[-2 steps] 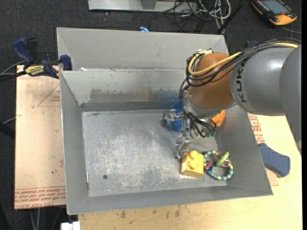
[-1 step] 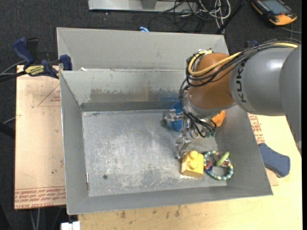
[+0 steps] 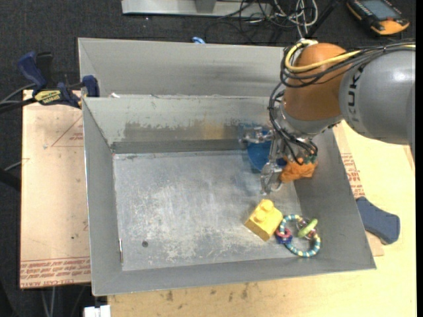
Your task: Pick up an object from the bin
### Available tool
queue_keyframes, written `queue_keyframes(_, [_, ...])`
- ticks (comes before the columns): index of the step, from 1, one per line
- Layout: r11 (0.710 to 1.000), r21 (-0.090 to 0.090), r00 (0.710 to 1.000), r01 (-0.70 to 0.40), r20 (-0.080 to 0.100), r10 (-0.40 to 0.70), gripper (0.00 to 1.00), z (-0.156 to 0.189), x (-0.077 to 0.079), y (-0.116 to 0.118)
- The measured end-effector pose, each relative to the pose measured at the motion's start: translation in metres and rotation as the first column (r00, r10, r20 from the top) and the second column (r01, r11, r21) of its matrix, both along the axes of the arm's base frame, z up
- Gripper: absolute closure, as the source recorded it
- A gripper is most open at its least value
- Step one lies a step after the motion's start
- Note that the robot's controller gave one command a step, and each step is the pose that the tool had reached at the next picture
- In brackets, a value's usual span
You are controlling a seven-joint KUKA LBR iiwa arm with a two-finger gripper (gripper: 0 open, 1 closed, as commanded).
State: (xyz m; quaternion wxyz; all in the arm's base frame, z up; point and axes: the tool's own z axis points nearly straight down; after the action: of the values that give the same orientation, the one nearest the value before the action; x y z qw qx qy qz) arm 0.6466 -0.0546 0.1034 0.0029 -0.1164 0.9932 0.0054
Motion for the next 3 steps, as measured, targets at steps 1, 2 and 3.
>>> queue_keyframes(1, [0.999, -0.014, 0.999, -0.035, 0.008, 0.035, 0.00, 0.001, 0.011, -0.021])
queue_keyframes(2, [1.000, -0.005, 1.000, 0.003, 0.015, -0.003, 0.00, -0.018, -0.026, -0.043])
queue_keyframes(3, [0.990, -0.012, 0.990, 0.139, -0.002, -0.139, 1.00, -0.023, -0.001, -0.044])
